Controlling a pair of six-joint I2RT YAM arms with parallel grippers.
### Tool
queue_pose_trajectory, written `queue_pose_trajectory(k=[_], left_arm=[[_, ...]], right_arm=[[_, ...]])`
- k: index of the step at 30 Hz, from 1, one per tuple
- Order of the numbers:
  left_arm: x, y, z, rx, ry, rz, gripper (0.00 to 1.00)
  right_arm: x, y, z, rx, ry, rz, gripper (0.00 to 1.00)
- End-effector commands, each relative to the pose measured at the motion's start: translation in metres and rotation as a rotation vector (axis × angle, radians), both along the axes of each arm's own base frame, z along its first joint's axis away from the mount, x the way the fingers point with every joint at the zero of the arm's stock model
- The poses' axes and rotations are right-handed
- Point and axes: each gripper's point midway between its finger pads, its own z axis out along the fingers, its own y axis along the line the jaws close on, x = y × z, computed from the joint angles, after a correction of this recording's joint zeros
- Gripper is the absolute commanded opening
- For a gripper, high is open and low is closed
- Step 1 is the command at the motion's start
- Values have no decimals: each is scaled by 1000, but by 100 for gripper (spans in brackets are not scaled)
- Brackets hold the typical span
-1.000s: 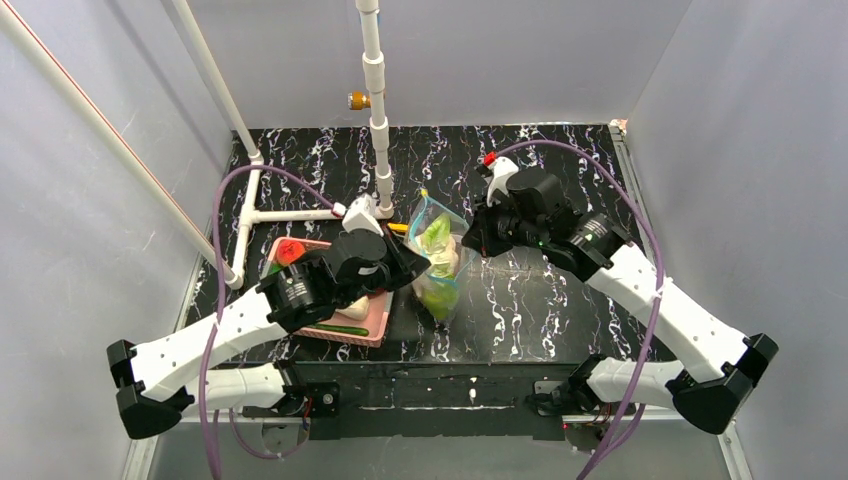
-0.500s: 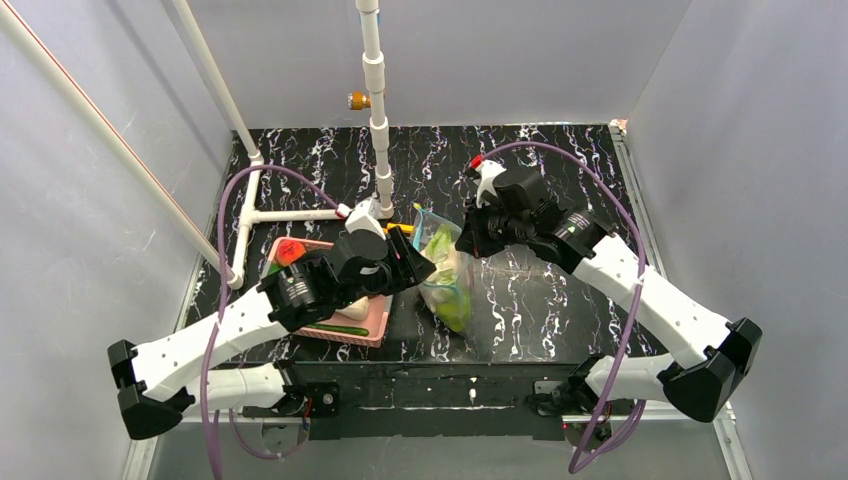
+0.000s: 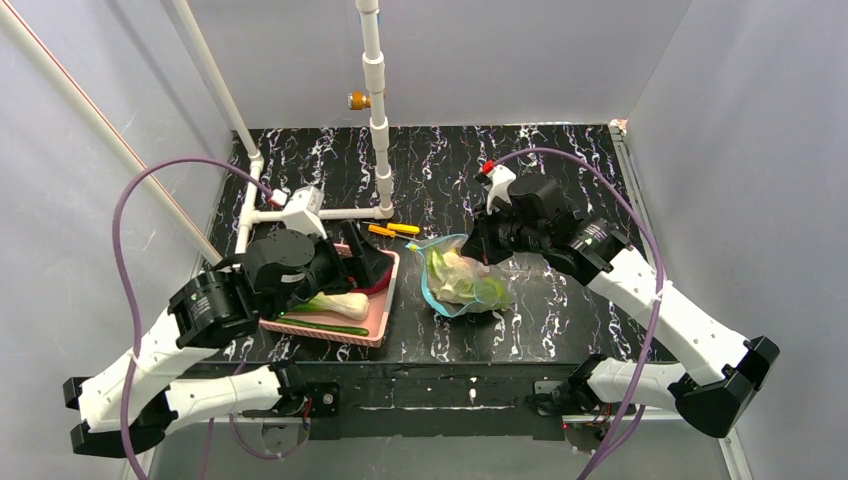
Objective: Place the food in the zip-top bag and seal the zipper
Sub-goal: Place the fake vegetable in the zipper food storage bag, then pick up the fake vegetable from the bin.
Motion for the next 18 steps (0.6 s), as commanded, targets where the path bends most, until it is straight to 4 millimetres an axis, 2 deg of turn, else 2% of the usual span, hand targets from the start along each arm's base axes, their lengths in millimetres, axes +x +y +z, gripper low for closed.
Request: queue_pose_trajectory(k=[1, 4, 7, 14, 16, 18], left_arm=[[5, 56, -39, 303, 38, 136, 86], [11, 68, -54, 377, 79, 187, 87], [21, 71, -77, 335, 176, 242, 88], [54, 60, -120, 83, 343, 453, 86], [65, 49, -131, 12, 367, 451, 84], [73, 41, -137, 23, 349, 377, 82]], right_arm=[[1, 3, 23, 72, -69, 21, 1], [0, 2, 25, 75, -74, 22, 1], [-1, 3, 26, 82, -73, 27, 1], [-3, 6, 25, 94, -58, 35, 1], [-4, 5, 25, 96, -59, 35, 1], [-5, 5, 26, 100, -60, 38, 1]])
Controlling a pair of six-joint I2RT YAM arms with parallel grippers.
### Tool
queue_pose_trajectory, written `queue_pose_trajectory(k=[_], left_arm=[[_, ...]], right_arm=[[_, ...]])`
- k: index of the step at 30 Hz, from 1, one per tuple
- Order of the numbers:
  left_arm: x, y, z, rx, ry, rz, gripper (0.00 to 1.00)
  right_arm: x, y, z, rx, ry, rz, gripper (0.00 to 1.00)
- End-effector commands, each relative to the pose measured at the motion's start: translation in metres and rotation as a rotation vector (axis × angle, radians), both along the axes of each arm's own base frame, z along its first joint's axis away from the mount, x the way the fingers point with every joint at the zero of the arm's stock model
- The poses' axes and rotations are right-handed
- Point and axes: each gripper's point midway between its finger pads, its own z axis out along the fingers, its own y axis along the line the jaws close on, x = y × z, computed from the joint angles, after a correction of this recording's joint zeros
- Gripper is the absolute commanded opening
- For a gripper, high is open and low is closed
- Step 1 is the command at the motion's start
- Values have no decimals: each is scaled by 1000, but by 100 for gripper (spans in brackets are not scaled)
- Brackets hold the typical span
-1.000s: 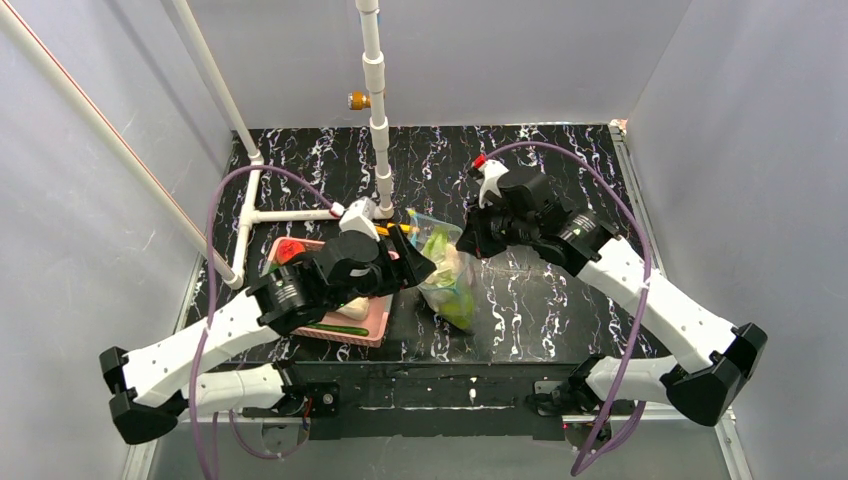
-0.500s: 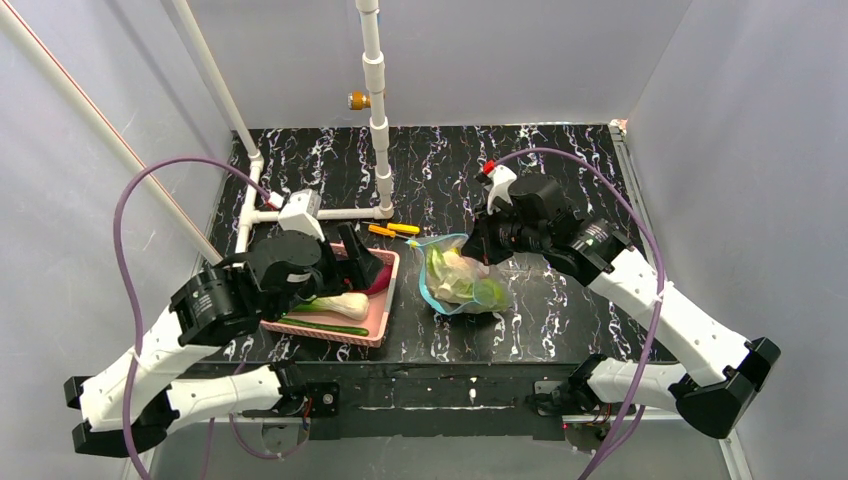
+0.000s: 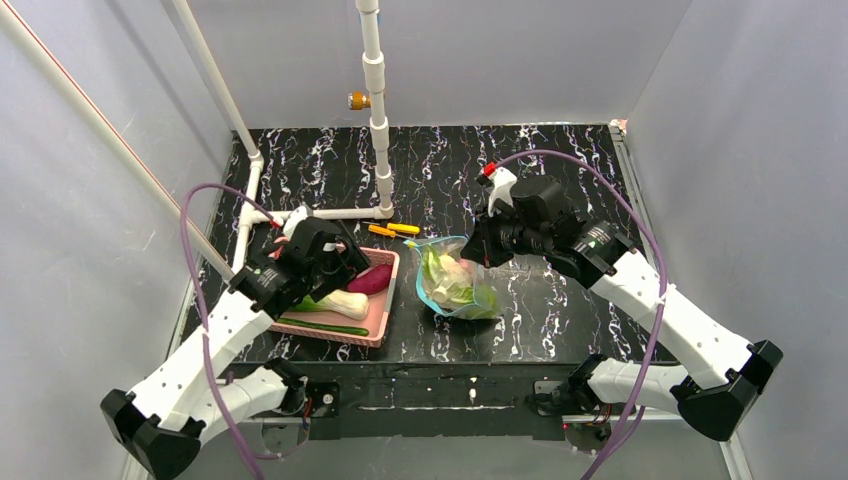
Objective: Place the food in the zip-top bag and seal the zipper
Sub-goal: Pick up the fake vegetable from the bin.
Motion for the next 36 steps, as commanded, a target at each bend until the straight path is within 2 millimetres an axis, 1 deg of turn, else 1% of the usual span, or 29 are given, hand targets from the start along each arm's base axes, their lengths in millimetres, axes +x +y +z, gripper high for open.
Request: queue_pose_trajectory(k=[1, 2, 4, 5, 7, 8, 10, 13, 16, 20, 24, 30, 32, 34, 36], left_arm=[[23, -28, -1, -100, -44, -94, 82], [26, -27, -3, -46, -62, -151, 80], [28, -19, -12, 92, -86, -268, 71], [28, -14, -17, 159, -91, -328, 70], [26, -8, -26, 270, -79, -449, 71], [25, -7, -30, 310, -64, -516, 74], [22, -11, -38, 385, -23, -704, 77], [15, -13, -55, 452, 90, -936, 78], [18, -7, -73, 539, 181, -1086, 73], [27, -6, -88, 598, 223, -1194, 67], [38, -14, -99, 616, 139, -1251, 65], [33, -24, -123, 568, 110, -1344, 64], [36, -27, -131, 566, 114, -1359, 64], [42, -22, -139, 604, 137, -1342, 64], [48, -22, -144, 618, 147, -1324, 63]], right_arm=[[1, 5, 26, 87, -66, 16, 1], [0, 4, 27, 90, -68, 18, 1], [-1, 4, 28, 94, -70, 22, 1], [-1, 4, 28, 93, -73, 20, 1], [-1, 3, 28, 92, -75, 22, 1], [-1, 3, 27, 90, -75, 23, 1], [-1, 3, 26, 87, -75, 23, 1], [-1, 4, 24, 88, -71, 29, 1], [-2, 6, 21, 93, -63, 34, 1], [-1, 5, 19, 85, -60, 30, 1], [-1, 4, 20, 83, -66, 27, 1], [1, 7, 19, 77, -60, 33, 1], [1, 8, 18, 74, -56, 34, 1], [1, 8, 17, 74, -50, 37, 1], [0, 9, 16, 76, -46, 42, 1]])
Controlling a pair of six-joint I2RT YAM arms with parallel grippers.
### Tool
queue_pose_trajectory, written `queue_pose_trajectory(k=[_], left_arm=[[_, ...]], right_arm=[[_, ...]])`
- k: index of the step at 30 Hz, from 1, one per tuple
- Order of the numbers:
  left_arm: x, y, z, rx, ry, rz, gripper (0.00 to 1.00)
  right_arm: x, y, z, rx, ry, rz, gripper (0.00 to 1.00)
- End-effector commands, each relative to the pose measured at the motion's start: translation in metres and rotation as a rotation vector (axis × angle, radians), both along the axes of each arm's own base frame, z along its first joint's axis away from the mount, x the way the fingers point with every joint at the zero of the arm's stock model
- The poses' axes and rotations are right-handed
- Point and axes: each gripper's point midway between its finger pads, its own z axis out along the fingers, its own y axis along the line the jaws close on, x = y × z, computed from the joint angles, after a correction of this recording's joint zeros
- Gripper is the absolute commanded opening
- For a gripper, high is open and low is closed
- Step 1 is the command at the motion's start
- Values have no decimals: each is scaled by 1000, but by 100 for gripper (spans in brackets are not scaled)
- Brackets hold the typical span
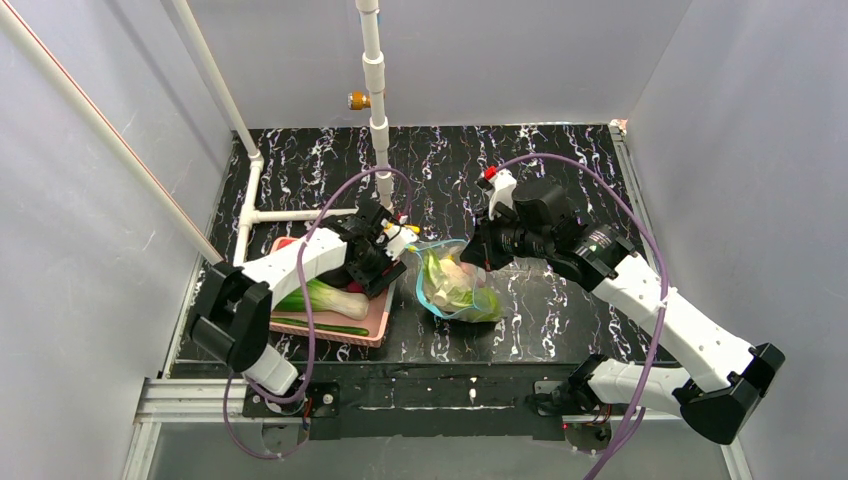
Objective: Place the food in the zip-top bag and seal the zipper
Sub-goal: Pick up the fake vegetable from the bin.
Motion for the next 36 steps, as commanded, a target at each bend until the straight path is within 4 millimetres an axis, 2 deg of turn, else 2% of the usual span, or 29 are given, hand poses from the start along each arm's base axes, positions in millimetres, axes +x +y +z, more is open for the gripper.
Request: queue_pose_trajectory(k=[1, 5, 9, 12, 16, 19, 27, 32, 36], left_arm=[[12, -2, -13, 14, -24, -6, 63], [15, 4, -25, 57, -19, 2, 58], [22, 16, -23, 123, -55, 48, 41], [26, 17, -11, 116, -103, 85, 30], [29, 16, 24, 33, -213, 140, 23], [26, 12, 60, -73, -306, 169, 22], [-5, 3, 135, -383, -391, 309, 23], [-37, -13, 185, -691, -291, 521, 25], [-56, -41, 231, -1053, -136, 669, 28]], right_arm=[[6, 8, 19, 59, -47, 19, 1], [5, 7, 20, 61, -48, 18, 1], [3, 8, 25, 73, -48, 25, 1], [2, 6, 25, 73, -52, 22, 1], [0, 6, 27, 80, -49, 25, 1], [1, 7, 28, 81, -48, 26, 1], [3, 13, 31, 109, -39, 23, 1], [12, 20, 33, 137, -31, -8, 1], [19, 28, 39, 165, -34, -22, 1]])
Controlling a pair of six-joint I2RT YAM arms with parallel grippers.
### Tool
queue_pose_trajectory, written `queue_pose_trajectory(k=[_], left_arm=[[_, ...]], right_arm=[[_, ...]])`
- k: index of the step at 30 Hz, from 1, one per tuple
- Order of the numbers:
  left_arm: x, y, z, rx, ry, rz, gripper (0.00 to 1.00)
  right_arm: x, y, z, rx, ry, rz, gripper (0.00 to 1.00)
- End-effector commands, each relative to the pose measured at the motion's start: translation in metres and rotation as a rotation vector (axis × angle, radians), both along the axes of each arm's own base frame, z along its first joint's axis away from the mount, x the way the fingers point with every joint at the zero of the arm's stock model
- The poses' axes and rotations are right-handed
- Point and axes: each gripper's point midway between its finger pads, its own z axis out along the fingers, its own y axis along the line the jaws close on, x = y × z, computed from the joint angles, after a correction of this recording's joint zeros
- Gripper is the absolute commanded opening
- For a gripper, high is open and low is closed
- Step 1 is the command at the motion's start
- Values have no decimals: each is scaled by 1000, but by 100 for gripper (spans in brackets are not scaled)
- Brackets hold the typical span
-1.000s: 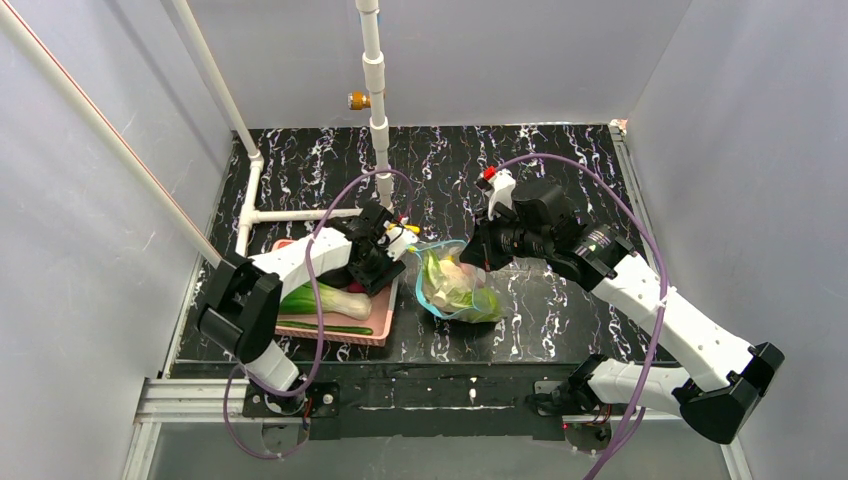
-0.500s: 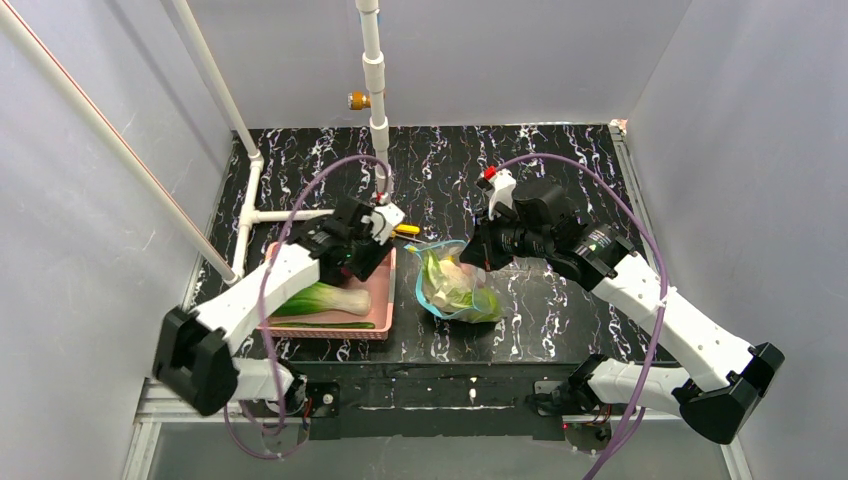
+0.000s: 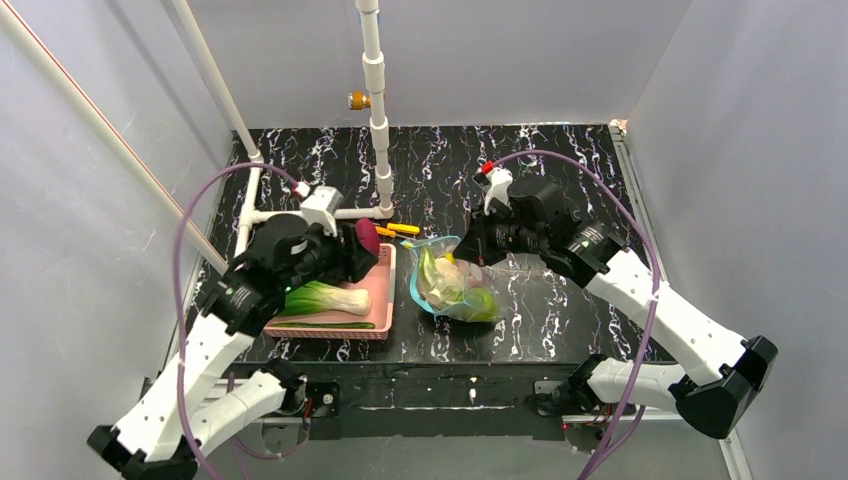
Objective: Place the food in the zip-top bag and seal the zipper
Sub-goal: Pick up the fake vegetable from the bin, then place the fake vegetable in the zipper food storage bag.
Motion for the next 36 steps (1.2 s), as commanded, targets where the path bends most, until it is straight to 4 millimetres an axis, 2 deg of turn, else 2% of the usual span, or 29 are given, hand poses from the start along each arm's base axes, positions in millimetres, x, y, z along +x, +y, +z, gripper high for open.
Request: queue_pose_trajectory(k=[1, 3, 5, 9, 13, 16, 21, 26, 27, 28, 31, 32, 34, 36], left_arm=[[-27, -39, 59, -541, 154, 55, 27], [-29, -52, 73, -738, 218, 61, 25], [-26, -63, 69, -895, 291, 72, 24], [-9, -70, 80, -1146, 293, 109, 23], [-5, -87, 79, -1121, 225, 137, 24], [-4, -97, 67, -1074, 192, 187, 25], [-1, -105, 35, -1041, 227, 274, 26], [-3, -115, 19, -1003, 250, 305, 28], [-4, -120, 14, -992, 260, 305, 30], [-6, -125, 11, -984, 270, 294, 36], [-15, -130, 2, -927, 310, 271, 66], [-20, -131, 5, -892, 318, 249, 72], [-26, -130, 5, -855, 329, 234, 93], [-28, -126, 7, -842, 319, 229, 93]], right_arm=[[17, 20, 38, 126, -73, -15, 1], [21, 23, 39, 132, -69, -21, 1], [22, 26, 41, 142, -66, -21, 1], [22, 31, 42, 167, -54, -14, 1], [18, 32, 45, 192, -41, -14, 1], [18, 29, 49, 204, -46, -29, 1], [16, 26, 58, 254, -57, -50, 1], [15, 27, 56, 274, -50, -59, 1], [14, 28, 54, 276, -41, -52, 1], [13, 29, 53, 276, -35, -46, 1], [12, 28, 50, 269, -28, -40, 1], [11, 28, 50, 267, -30, -41, 1], [11, 28, 51, 266, -35, -35, 1], [11, 25, 54, 264, -50, -38, 1]])
